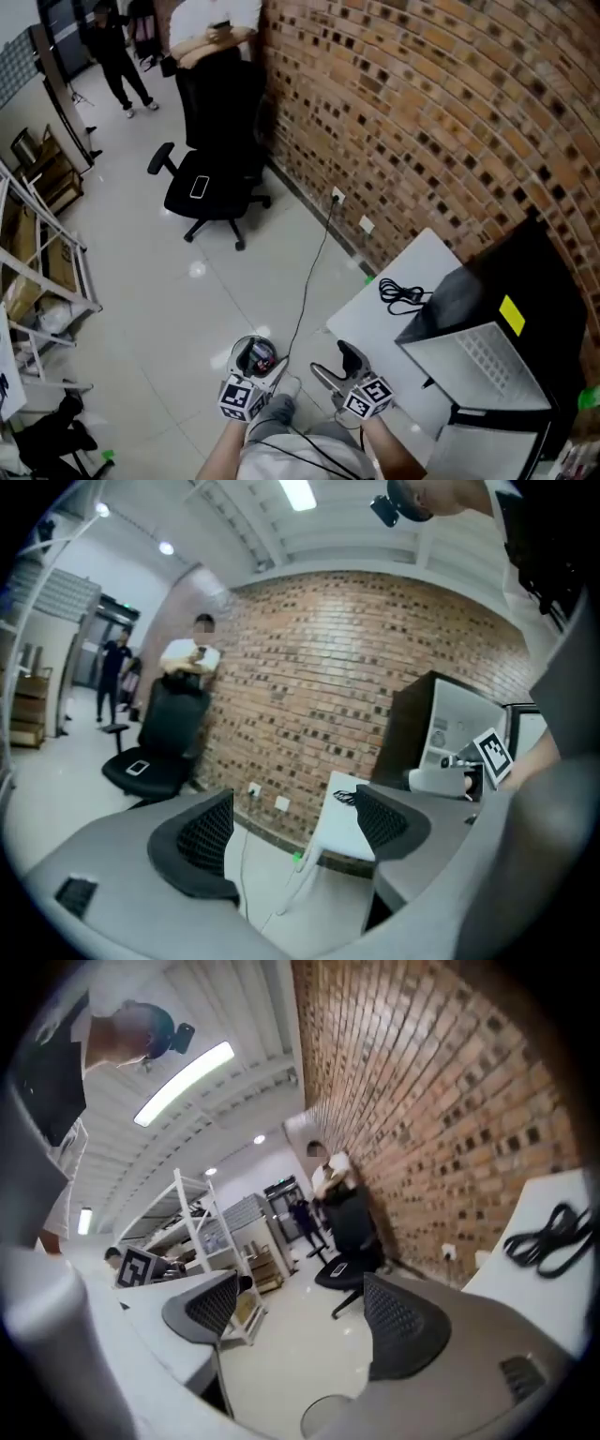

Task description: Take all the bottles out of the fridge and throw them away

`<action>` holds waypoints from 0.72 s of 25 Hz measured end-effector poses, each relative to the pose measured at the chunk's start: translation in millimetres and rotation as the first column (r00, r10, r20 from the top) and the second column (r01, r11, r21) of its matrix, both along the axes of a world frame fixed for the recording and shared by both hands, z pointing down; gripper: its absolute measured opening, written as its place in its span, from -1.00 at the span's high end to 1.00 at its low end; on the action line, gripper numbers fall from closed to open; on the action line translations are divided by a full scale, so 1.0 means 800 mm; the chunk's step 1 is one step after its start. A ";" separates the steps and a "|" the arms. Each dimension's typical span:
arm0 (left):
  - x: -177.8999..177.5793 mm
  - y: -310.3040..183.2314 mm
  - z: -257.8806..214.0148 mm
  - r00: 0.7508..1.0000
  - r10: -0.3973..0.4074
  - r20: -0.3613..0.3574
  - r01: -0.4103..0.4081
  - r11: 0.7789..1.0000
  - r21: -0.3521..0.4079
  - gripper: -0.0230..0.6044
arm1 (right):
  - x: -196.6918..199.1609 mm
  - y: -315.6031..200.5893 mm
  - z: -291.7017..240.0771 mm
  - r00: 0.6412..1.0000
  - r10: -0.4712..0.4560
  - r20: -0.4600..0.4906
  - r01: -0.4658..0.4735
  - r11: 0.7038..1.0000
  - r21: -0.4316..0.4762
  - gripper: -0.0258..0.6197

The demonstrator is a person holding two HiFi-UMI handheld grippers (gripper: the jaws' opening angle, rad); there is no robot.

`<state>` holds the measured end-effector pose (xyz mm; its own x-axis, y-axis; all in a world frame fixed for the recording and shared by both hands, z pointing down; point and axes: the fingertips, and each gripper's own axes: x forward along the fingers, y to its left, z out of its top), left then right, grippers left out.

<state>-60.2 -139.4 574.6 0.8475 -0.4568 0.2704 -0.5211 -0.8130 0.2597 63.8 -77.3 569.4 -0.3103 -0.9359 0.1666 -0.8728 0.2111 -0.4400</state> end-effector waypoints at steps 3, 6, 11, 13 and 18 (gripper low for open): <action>0.093 0.041 -0.062 0.971 0.235 -0.034 -0.231 0.969 0.087 -0.34 | 0.093 0.064 -0.085 0.963 0.249 -0.102 -0.237 0.965 0.112 -0.50; 0.177 0.092 -0.121 0.892 0.444 -0.082 -0.430 0.890 0.151 -0.34 | 0.161 0.150 -0.148 0.861 0.486 -0.151 -0.453 0.867 0.208 -0.49; 0.277 0.190 -0.196 0.739 0.657 -0.148 -0.626 0.751 0.210 -0.34 | 0.225 0.301 -0.223 0.619 0.770 -0.157 -0.709 0.633 0.311 -0.47; 0.304 0.221 -0.193 0.671 0.733 -0.114 -0.691 0.673 0.264 -0.34 | 0.236 0.354 -0.235 0.540 0.827 -0.157 -0.764 0.560 0.319 -0.46; 0.344 0.286 -0.241 0.583 0.799 -0.149 -0.744 0.598 0.297 -0.34 | 0.249 0.442 -0.239 0.405 0.904 -0.138 -0.849 0.427 0.311 -0.45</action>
